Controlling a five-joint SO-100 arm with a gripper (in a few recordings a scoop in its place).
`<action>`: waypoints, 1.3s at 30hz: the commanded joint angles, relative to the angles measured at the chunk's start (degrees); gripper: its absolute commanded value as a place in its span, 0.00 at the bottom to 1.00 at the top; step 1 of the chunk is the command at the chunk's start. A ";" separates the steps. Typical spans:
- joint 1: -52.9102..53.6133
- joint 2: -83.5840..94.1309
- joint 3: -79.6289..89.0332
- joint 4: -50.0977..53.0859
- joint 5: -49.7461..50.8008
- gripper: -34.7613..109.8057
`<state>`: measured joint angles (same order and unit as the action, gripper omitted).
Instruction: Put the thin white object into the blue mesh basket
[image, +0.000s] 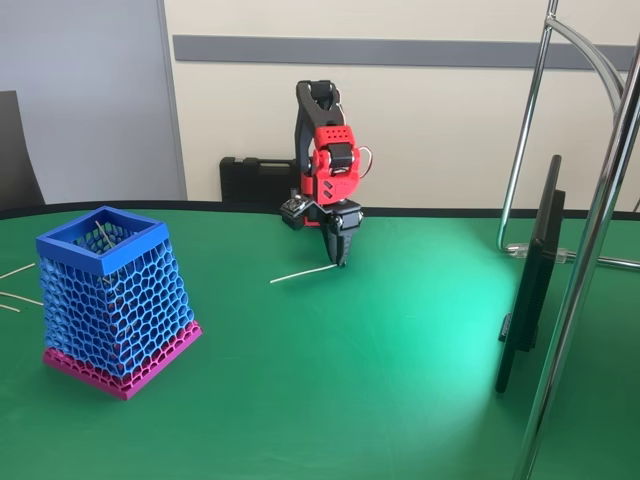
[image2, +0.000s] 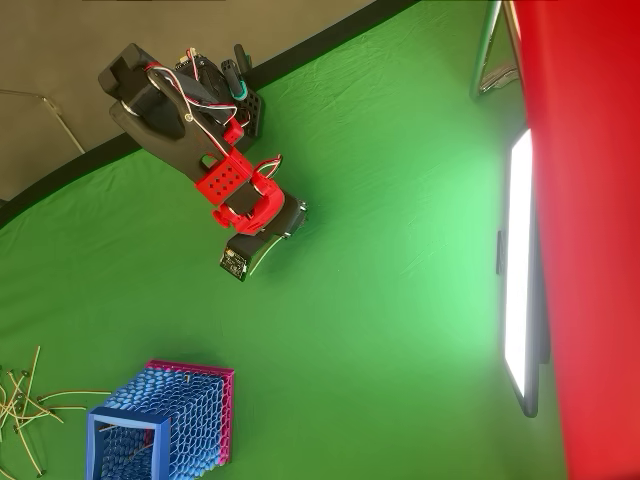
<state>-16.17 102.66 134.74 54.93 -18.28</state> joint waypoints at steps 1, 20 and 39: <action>-0.53 -0.26 -2.11 -0.70 0.35 0.33; -2.81 -2.99 -2.81 -0.35 1.23 0.30; 2.64 2.20 -15.64 2.37 -3.96 0.26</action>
<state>-14.68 102.22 123.66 56.87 -20.65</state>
